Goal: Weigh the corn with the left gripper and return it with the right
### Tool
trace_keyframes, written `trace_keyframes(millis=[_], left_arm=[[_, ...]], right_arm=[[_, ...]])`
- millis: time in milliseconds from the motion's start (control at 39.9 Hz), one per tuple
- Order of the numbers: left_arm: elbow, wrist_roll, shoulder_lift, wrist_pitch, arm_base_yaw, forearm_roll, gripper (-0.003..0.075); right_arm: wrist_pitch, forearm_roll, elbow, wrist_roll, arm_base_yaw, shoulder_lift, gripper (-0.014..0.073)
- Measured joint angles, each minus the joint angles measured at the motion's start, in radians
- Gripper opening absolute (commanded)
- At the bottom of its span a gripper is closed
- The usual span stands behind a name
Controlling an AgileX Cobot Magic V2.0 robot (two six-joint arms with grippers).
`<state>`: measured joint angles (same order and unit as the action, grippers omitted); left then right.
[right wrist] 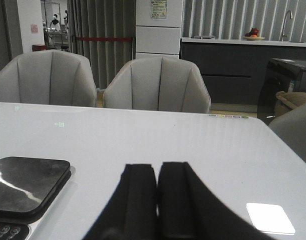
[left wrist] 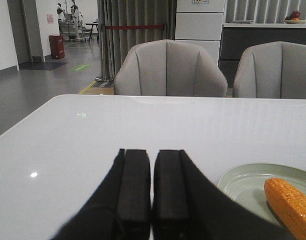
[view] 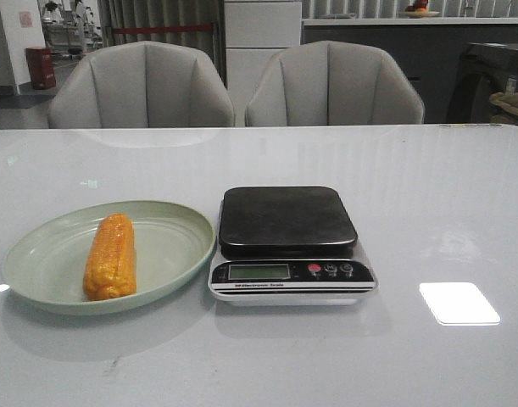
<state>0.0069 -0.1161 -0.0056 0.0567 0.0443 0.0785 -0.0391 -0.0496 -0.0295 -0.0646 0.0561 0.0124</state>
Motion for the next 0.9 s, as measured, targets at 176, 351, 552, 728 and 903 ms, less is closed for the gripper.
trace_keyframes(millis=[176, 351, 552, 728, 903], left_arm=[[0.0, 0.0, 0.0, 0.0, 0.0, -0.002, 0.0122], [0.0, 0.0, 0.0, 0.0, 0.0, -0.002, 0.0122], [0.0, 0.0, 0.0, 0.0, 0.0, -0.002, 0.0122], [0.0, 0.0, 0.0, 0.0, 0.0, -0.002, 0.0122], [0.0, 0.0, 0.0, 0.0, 0.0, -0.002, 0.0122]], right_arm=[[-0.009, 0.0, 0.0, -0.002, 0.0, 0.0, 0.0156], [-0.011, 0.0, 0.0, -0.003, 0.0, 0.0, 0.0156], [-0.011, 0.0, 0.0, -0.004, 0.0, 0.0, 0.0156], [-0.011, 0.0, 0.0, -0.004, 0.0, 0.0, 0.0156], [-0.011, 0.0, 0.0, -0.006, 0.0, 0.0, 0.0156]])
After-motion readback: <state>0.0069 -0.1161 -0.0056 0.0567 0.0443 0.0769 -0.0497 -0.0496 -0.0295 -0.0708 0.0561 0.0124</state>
